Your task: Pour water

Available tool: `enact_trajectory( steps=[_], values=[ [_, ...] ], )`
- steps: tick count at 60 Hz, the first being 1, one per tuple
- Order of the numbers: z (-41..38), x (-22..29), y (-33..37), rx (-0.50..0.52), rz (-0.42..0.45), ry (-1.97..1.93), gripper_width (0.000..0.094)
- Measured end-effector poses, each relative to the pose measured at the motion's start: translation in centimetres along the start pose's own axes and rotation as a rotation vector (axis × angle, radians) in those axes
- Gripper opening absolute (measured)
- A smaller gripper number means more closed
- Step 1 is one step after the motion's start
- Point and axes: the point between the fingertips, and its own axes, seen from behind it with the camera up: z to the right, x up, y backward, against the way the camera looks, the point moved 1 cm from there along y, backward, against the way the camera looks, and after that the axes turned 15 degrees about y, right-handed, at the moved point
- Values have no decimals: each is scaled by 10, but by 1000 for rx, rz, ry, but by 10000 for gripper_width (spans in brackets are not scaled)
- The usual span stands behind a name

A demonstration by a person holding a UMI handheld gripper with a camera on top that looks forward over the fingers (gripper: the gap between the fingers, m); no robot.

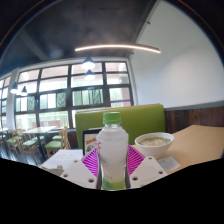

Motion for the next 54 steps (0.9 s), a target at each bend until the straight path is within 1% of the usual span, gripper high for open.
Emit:
enact_trajectory(
  steps=[4,7,8,13,15,19,29,36,37,39,40,41,42,43,47,54],
  values=[
    [-4,-15,-2,6,-46,64,317],
    [-9,-20,-2,20,-64,94,316],
    [-12,-33,-8,21,-70,101,316],
    [-19,-50,-2,19,-119,99,321],
    [-16,-43,-3,12,-84,88,317],
    [-17,-51,-5,19,-85,71,316],
    [-18,-52,-4,21,-78,83,322],
    [-18,-50,-2,31,-82,84,492],
    [-18,-50,-1,35,-87,86,509],
    [-16,-52,5,31,-123,89,583],
    [-21,-53,13,30,-144,94,629],
    [-19,-55,15,30,-161,98,700],
    [-18,-55,18,29,-171,98,795],
    [-16,-54,21,25,-172,94,851],
    [-7,-42,32,-7,-163,63,814],
    [-15,-16,84,-6,-146,54,831]
  ],
)
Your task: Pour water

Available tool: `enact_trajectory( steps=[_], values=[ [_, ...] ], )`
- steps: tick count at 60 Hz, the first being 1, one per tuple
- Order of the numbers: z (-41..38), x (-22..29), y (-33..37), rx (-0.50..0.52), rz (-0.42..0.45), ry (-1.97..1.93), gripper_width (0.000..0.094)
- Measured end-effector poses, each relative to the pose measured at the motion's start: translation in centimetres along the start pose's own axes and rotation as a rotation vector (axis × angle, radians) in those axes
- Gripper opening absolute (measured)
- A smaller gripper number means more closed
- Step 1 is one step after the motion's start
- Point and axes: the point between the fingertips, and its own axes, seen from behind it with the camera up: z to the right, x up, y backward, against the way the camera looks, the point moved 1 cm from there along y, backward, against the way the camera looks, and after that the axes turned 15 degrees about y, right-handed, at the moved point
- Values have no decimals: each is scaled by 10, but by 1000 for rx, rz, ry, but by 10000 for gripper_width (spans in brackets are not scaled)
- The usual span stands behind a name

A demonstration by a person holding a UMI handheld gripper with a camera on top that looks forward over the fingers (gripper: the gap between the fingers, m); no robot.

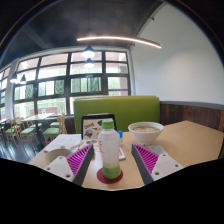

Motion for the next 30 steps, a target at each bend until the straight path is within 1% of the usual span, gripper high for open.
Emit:
enact_trajectory(
  steps=[10,16,23,30],
  values=[
    [-10,13,90,-27,12,29,828],
    [-22,10,140,-5,4,-23,827],
    [-42,1,189,59,-5,-79,828],
    [-45,-3,216,64,6,-113,828]
  ],
)
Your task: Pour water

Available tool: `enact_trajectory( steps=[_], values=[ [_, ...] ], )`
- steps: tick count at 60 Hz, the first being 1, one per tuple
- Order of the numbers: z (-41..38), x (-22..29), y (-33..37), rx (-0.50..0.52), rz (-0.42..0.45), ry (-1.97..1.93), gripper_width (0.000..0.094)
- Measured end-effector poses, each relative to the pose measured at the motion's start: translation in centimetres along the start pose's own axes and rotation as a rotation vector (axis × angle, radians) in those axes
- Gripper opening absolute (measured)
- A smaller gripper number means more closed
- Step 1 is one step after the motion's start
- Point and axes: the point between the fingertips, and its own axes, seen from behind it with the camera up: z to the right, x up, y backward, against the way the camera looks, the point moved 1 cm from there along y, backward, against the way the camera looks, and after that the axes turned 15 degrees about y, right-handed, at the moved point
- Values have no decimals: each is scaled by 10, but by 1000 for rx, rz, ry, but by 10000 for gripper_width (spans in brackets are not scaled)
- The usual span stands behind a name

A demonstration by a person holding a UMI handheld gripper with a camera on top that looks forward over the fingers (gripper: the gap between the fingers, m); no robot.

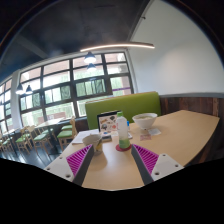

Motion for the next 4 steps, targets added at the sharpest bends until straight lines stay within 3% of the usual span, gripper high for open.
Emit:
enact_trajectory(
  steps=[4],
  values=[
    [2,1,9,-1,9,-1,830]
  ],
)
